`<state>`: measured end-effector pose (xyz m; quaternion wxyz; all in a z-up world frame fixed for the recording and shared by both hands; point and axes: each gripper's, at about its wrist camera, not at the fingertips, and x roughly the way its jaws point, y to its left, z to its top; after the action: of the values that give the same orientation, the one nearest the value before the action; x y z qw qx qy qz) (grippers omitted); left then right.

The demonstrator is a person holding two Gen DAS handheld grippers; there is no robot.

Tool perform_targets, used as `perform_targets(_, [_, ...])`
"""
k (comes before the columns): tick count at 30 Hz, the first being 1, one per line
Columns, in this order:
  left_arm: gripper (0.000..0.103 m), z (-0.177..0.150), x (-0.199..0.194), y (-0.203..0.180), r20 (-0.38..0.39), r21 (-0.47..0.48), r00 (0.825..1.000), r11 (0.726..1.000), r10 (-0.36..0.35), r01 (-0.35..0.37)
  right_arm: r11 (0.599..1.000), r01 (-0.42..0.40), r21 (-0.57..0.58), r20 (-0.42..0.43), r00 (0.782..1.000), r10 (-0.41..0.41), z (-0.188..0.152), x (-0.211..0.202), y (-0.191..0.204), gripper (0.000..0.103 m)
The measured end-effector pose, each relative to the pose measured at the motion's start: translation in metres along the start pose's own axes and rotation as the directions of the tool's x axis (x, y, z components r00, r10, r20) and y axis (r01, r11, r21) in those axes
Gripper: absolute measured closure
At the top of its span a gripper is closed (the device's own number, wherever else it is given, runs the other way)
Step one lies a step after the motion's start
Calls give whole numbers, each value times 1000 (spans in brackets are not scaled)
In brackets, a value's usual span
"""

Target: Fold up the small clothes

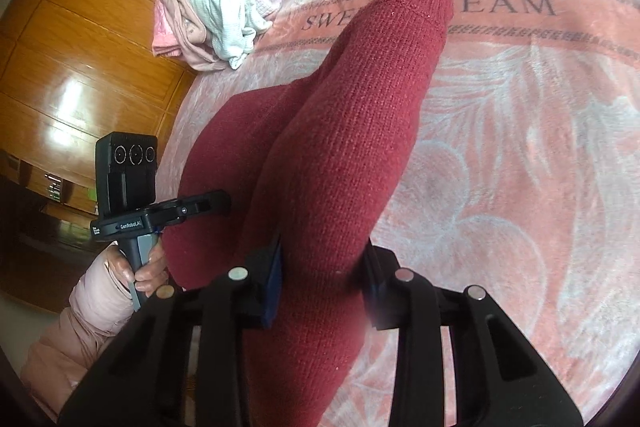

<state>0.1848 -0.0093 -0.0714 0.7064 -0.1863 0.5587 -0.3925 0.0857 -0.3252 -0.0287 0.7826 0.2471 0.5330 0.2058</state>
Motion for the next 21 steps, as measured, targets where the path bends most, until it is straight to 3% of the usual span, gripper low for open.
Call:
perform_targets(5, [63,15,39,-57,-10,64,1000,998,-2,3,999,37,19,62,997,-38,-6,-51,-33,71])
perform_targets(9, [63,26,83,-91,-18,80,1000,997,19,-17,996,45,83,85,995,-52,-11,-72,-81,70])
perform_targets(15, [63,20,144,-93,-66,85,994,993,84,-78,983,56,173,34,997,-63,-18,-56,-143,70])
perform_targets(21, [54,5,158,-82,-43,133,988,981,147,-141,984,18,177,8,1000,-19,-30,-43,-173,67])
